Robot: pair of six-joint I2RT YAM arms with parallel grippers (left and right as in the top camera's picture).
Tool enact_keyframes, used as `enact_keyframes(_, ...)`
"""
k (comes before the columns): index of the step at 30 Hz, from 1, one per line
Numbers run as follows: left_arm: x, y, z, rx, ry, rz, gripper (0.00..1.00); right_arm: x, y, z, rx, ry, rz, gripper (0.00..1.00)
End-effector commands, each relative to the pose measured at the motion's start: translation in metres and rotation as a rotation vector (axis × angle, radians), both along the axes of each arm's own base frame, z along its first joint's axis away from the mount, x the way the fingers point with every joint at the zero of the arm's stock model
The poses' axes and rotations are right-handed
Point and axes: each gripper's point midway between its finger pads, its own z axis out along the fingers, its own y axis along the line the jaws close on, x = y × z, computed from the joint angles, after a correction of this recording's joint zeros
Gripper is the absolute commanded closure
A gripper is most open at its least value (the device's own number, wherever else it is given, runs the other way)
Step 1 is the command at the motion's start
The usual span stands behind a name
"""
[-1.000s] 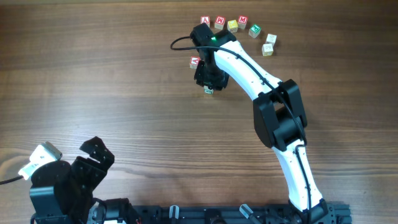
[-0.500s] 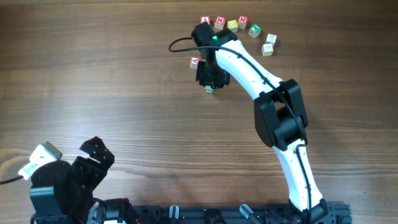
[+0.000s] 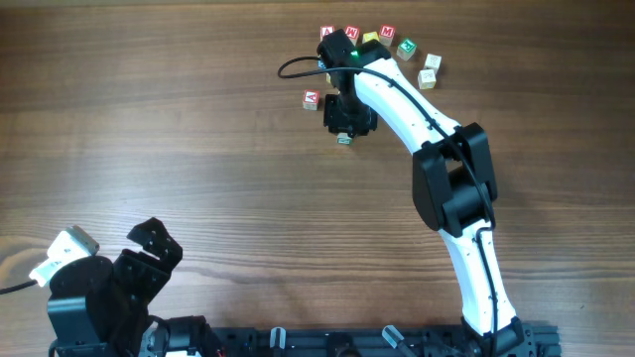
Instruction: Form a tower
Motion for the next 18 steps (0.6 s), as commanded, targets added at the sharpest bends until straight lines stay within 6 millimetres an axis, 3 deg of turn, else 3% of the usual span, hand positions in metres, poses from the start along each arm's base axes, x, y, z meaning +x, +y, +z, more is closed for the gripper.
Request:
enact_keyframes(1,0.0,-0.002,0.001,-0.007,-0.007,-0.009,0.0,0.002,0.005,-0.003,0.009,0.001,0.01,0.55)
enact_keyframes(10,0.0,-0.002,0.001,-0.007,-0.007,-0.009,0.0,0.001,0.004,-0.003,0.006,0.007,0.006,0.48)
enact_keyframes(13,0.0,-0.002,0.0,-0.007,-0.007,-0.009,0.0,0.001,0.006,0.0,0.017,0.002,0.007,0.37)
enact_keyframes(18,0.0,-0.002,0.001,-0.007,-0.007,-0.009,0.0,0.003,0.01,0.018,0.051,-0.022,0.008,0.05)
